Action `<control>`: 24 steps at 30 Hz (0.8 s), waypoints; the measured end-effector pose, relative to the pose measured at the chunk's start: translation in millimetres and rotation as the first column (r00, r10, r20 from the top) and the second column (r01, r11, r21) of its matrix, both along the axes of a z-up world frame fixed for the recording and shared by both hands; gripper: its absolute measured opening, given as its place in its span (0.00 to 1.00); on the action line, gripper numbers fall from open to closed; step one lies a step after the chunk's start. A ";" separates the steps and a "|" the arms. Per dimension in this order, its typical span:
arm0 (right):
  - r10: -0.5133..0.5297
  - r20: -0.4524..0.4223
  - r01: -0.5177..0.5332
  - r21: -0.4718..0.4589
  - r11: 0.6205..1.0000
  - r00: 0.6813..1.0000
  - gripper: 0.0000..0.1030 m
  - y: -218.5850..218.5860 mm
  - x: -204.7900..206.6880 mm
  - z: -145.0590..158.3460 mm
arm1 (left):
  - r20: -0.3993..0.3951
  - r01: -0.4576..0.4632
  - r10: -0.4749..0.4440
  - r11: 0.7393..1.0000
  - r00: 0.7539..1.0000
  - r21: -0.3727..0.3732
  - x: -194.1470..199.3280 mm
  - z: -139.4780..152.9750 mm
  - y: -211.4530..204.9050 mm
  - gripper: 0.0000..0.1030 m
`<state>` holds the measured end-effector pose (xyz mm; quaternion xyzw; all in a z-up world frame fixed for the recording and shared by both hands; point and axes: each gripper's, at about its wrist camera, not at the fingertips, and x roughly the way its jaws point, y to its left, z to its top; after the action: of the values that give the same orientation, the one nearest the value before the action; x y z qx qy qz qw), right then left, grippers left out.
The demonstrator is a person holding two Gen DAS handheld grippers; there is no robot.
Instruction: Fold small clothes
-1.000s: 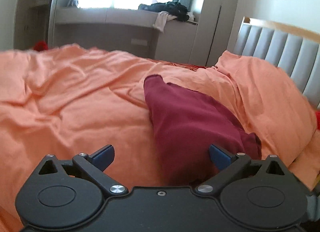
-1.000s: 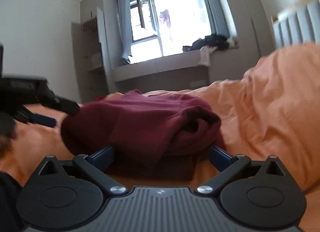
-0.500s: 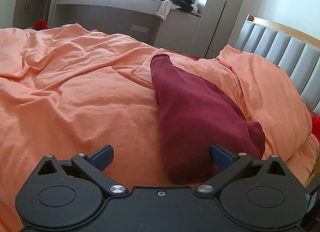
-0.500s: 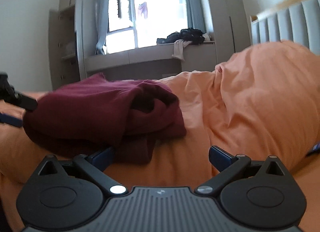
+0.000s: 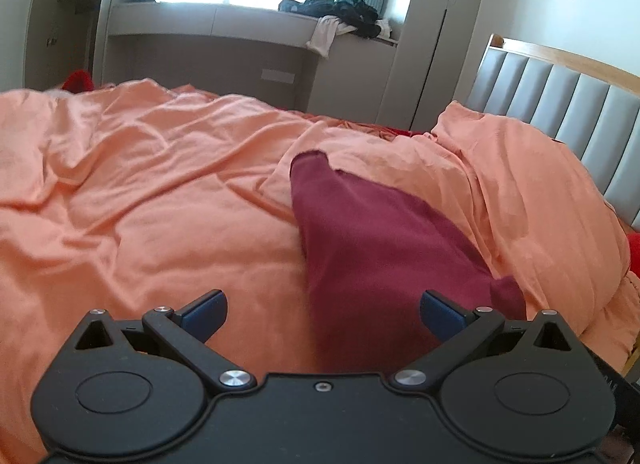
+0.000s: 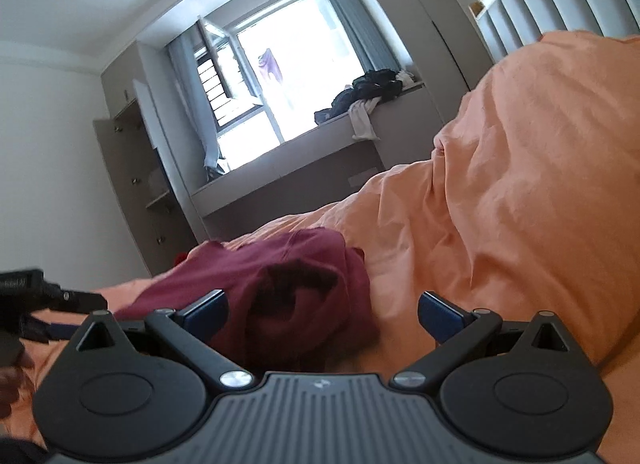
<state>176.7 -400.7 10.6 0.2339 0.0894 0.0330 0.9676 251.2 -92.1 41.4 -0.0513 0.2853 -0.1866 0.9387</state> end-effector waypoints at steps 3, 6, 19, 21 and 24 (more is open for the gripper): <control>-0.028 -0.020 0.028 0.021 0.999 0.999 1.00 -2.2 11.8 2.8 | 0.003 -0.001 0.001 1.000 1.000 0.001 8.2 2.8 -2.0 0.99; -0.056 -0.028 0.057 0.031 0.998 0.998 1.00 0.6 15.3 1.4 | 0.005 0.002 -0.002 1.000 1.000 0.018 16.2 -0.3 -4.3 0.99; -0.182 -0.034 0.182 0.007 0.983 0.983 1.00 11.6 17.3 -4.7 | -0.049 0.024 -0.032 0.987 0.998 -0.156 31.8 -43.9 12.3 1.00; -0.235 -0.039 0.237 0.064 0.969 0.971 1.00 11.2 17.4 -9.4 | -0.038 0.030 -0.036 0.988 0.999 -0.150 30.4 -44.8 13.1 1.00; -0.301 -0.059 0.304 0.055 0.951 0.952 1.00 15.3 19.4 -15.0 | -0.037 0.023 -0.029 0.988 0.999 -0.155 29.0 -46.6 14.3 1.00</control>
<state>196.1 -385.5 -4.4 0.2763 0.0757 -0.1185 0.9507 280.2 -77.8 -5.2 -0.1239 0.2888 -0.2196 0.9236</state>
